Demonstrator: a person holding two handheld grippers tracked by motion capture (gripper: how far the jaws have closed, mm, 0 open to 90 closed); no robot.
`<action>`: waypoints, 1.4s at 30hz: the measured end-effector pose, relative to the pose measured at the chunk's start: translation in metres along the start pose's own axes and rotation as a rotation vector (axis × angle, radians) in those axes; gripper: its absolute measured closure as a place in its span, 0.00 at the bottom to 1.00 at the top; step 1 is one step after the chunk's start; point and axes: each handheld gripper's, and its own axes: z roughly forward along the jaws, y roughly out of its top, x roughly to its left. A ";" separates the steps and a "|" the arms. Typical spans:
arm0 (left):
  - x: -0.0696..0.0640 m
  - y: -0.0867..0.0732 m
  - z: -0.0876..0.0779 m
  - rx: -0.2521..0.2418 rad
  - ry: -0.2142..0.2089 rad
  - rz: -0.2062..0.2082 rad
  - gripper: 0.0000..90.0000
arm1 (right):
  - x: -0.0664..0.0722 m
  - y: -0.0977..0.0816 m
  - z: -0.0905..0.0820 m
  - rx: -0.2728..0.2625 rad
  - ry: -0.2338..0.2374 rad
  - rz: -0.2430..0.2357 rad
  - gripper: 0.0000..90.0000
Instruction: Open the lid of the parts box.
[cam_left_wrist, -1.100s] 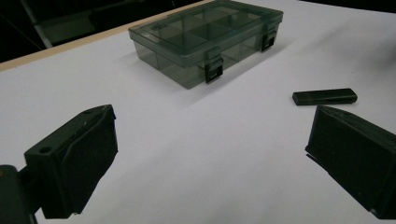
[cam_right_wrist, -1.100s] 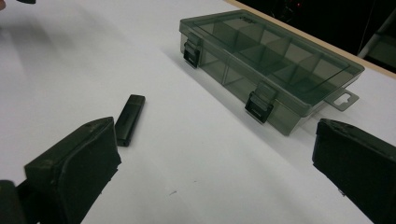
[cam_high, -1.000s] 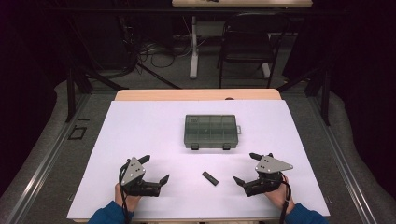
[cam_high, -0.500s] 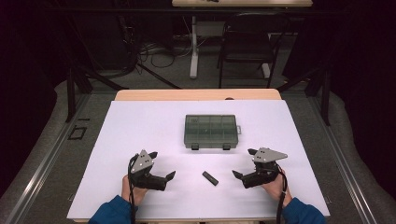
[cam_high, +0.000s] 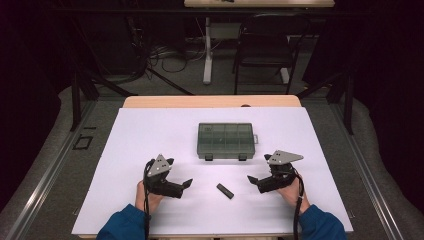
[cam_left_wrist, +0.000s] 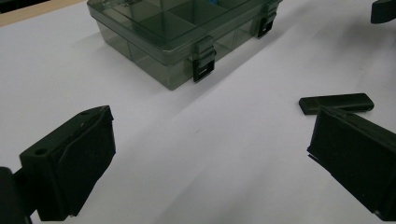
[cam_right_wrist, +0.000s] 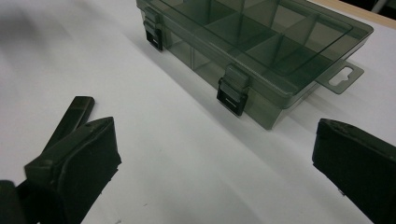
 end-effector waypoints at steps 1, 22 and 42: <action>0.001 0.001 0.002 0.003 0.000 0.002 0.00 | -0.001 0.000 0.001 0.004 0.003 0.002 0.00; 0.014 0.019 0.032 0.045 -0.024 -0.007 0.00 | -0.019 0.007 0.026 0.055 -0.009 0.028 0.00; 0.019 0.037 0.062 0.069 -0.006 0.009 0.00 | -0.034 0.020 0.040 0.070 -0.014 0.058 0.00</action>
